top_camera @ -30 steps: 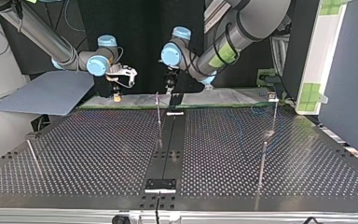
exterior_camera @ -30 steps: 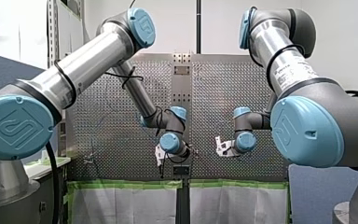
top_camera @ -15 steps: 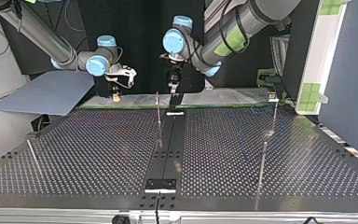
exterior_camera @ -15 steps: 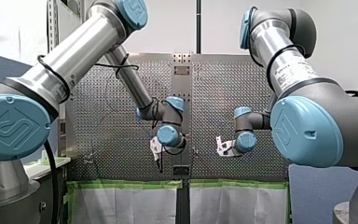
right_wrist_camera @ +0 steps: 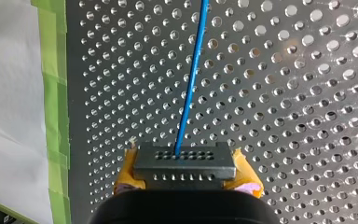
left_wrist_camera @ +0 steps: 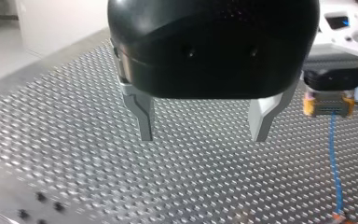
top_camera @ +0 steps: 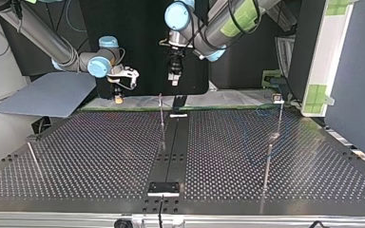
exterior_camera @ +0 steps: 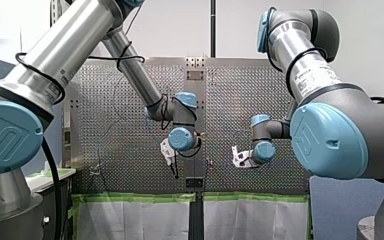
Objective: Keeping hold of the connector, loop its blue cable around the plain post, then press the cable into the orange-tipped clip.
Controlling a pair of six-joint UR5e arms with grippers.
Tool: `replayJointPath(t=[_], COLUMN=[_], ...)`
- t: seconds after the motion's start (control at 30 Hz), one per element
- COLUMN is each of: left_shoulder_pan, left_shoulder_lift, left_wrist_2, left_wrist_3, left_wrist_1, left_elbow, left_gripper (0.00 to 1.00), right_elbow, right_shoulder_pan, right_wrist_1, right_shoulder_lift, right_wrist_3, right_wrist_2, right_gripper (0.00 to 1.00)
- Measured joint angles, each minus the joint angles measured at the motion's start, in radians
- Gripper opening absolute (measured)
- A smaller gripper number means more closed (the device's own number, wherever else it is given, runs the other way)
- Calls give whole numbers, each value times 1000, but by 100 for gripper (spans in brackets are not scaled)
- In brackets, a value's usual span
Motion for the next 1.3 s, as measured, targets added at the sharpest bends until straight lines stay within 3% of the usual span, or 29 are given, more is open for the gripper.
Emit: replayJointPath(t=[0.37,1.3], left_shoulder_pan=[-3,-3], left_shoulder_lift=[95,103], left_wrist_2=[-7,-8], left_wrist_3=[-1,1], left_wrist_1=[95,103], left_elbow=[-95,-103], left_gripper=[100,100], right_elbow=[0,0], right_shoulder_pan=[1,2], right_wrist_1=[8,9], right_shoulder_lift=[1,1], right_wrist_3=[-1,-1], right_wrist_2=[0,0], right_gripper=[0,0])
